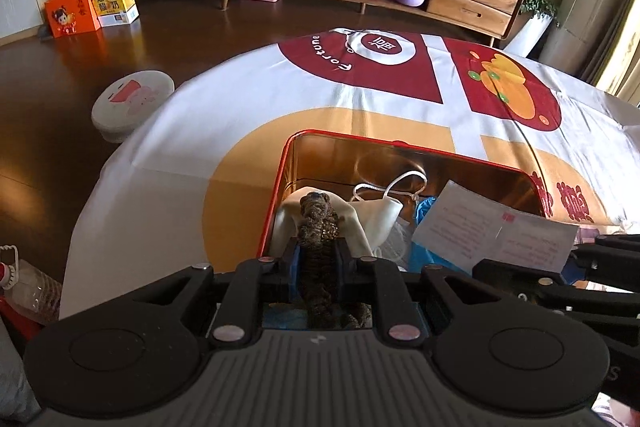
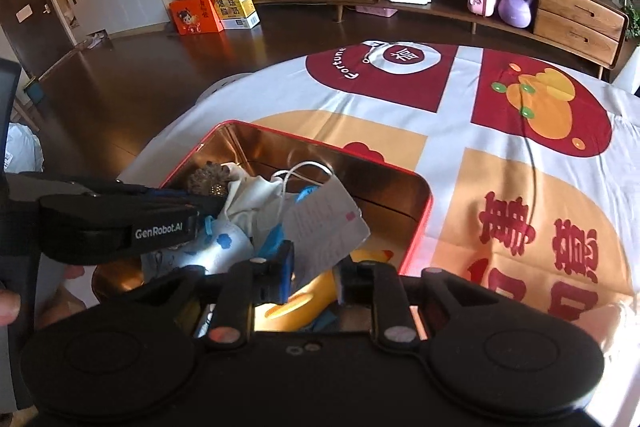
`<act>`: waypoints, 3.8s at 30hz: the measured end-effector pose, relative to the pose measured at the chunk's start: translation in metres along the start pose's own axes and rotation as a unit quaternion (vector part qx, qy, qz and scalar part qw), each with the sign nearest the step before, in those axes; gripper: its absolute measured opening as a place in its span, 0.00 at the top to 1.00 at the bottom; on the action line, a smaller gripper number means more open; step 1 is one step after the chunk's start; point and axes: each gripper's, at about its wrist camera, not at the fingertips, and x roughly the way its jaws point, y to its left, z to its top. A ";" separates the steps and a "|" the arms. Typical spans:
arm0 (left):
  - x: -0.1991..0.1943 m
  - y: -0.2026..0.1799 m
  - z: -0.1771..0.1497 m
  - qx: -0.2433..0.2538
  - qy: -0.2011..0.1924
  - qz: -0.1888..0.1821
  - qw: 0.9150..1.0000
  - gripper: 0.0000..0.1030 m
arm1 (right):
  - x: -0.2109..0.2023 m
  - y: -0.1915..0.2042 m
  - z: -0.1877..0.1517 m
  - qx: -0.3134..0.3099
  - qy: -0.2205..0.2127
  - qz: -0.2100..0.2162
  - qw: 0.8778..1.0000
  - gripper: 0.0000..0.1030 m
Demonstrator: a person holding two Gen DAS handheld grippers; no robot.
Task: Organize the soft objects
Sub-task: 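Lower the bracelet into the tin box and open the left tool while the right tool drops the sachet in, then move both tools out of the tin box toward the cotton swab bag and white crocheted cloth, then grasp the clear cotton swab bag with the left tool while the right tool grasps the white crocheted cloth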
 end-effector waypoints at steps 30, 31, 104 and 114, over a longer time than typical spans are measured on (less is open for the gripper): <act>-0.093 -0.033 -0.019 0.015 -0.082 -0.037 0.996 0.33 | -0.099 0.000 -0.024 -0.004 -0.050 0.034 0.998 0.21; -0.098 -0.036 -0.020 0.017 -0.087 -0.038 0.995 0.33 | -0.104 -0.002 -0.025 -0.003 -0.054 0.034 0.998 0.19; -0.024 -0.251 -0.095 0.078 -0.045 -0.072 0.993 0.02 | -0.098 -0.194 -0.065 0.026 -0.039 -0.045 0.998 0.01; 0.000 -0.253 -0.098 0.057 -0.028 -0.045 0.997 0.02 | -0.061 -0.185 -0.054 0.014 -0.022 -0.048 0.998 0.04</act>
